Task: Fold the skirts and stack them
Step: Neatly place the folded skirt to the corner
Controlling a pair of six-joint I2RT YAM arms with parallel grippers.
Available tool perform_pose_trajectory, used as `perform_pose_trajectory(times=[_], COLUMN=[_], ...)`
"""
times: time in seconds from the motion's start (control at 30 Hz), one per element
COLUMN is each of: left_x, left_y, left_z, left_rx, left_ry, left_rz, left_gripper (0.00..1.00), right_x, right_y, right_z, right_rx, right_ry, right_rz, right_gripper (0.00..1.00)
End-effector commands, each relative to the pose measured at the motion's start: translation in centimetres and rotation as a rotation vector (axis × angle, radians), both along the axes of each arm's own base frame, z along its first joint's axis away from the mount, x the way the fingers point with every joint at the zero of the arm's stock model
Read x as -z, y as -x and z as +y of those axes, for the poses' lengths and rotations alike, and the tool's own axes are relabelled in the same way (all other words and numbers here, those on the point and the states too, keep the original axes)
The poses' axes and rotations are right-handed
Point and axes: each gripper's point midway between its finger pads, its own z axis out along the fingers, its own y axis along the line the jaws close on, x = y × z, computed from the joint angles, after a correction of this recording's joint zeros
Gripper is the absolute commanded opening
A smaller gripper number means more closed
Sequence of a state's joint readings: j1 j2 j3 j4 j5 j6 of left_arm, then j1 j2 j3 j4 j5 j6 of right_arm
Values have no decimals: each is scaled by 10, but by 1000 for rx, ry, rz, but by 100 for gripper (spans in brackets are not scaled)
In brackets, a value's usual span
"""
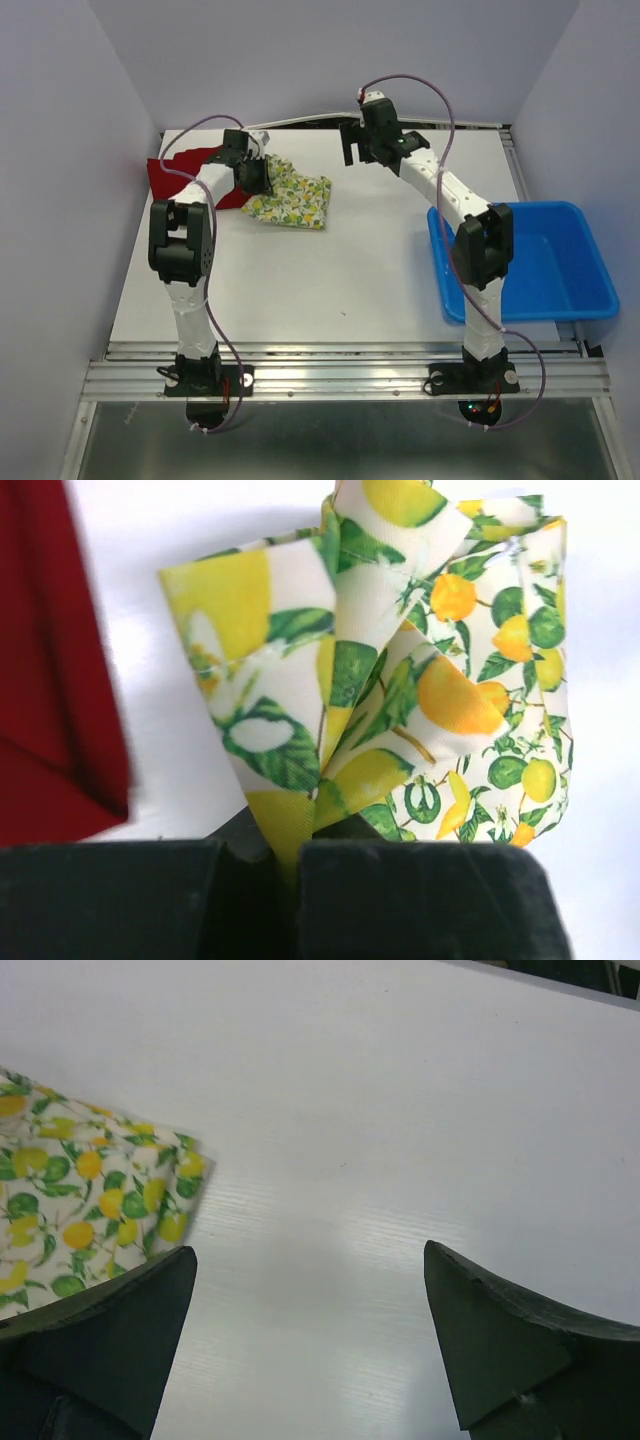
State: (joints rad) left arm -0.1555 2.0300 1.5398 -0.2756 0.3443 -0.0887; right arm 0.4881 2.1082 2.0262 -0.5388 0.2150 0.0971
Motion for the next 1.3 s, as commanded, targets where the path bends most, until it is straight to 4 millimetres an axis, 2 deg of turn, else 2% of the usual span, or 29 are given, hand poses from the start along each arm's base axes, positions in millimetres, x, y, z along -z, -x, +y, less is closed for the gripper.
perform_pose_trajectory(times=[0.0,0.03,0.1,0.13,0.2,0.23,0.33,0.47,0.6,0.7,0.73,0.9,1.0,1.03,1.27], left_x=[-37,-51,-63,-76,-86,-95,-105,-115,-129,-127,-122,-94,-73,-66,-41], left_y=[-25,-37,-46,-54,-58,-65,-71,-76,-77,-74,-71,-64,-67,-70,-82], left_z=[45,50,59,70,79,97,115,154,180,193,199,203,210,219,251], left_rx=[22,19,23,19,13,-9,-13,-37,-19,-11,-15,-10,-18,-37,-93], left_ry=[-107,-107,-109,-112,-116,-120,-119,-122,-129,-130,-127,-110,-132,-154,-194], left_rz=[-72,-110,-138,-168,-188,-214,-237,-256,-288,-282,-262,-199,-170,-163,-138], left_gripper=[0,0,0,0,0,0,0,0,0,0,0,0,0,0,0], right_x=[-24,-28,-22,-21,-18,-17,-13,-14,-9,-5,-5,3,6,7,12], right_y=[8,11,15,16,18,18,19,18,18,19,19,19,20,21,32], right_z=[-9,-11,-13,-14,-15,-15,-13,-9,-7,-6,-6,-5,-5,-5,-7], right_rx=[-7,-9,-11,-14,-15,-16,-27,-41,-48,-55,-57,-63,-69,-75,-102], right_ry=[10,11,24,29,35,35,31,24,25,26,24,33,36,37,48], right_rz=[-56,-59,-47,-45,-37,-35,-23,-23,-12,-2,-2,16,24,29,53], right_gripper=[100,100,100,100,100,100,100,100,100,100,100,100,100,100,100])
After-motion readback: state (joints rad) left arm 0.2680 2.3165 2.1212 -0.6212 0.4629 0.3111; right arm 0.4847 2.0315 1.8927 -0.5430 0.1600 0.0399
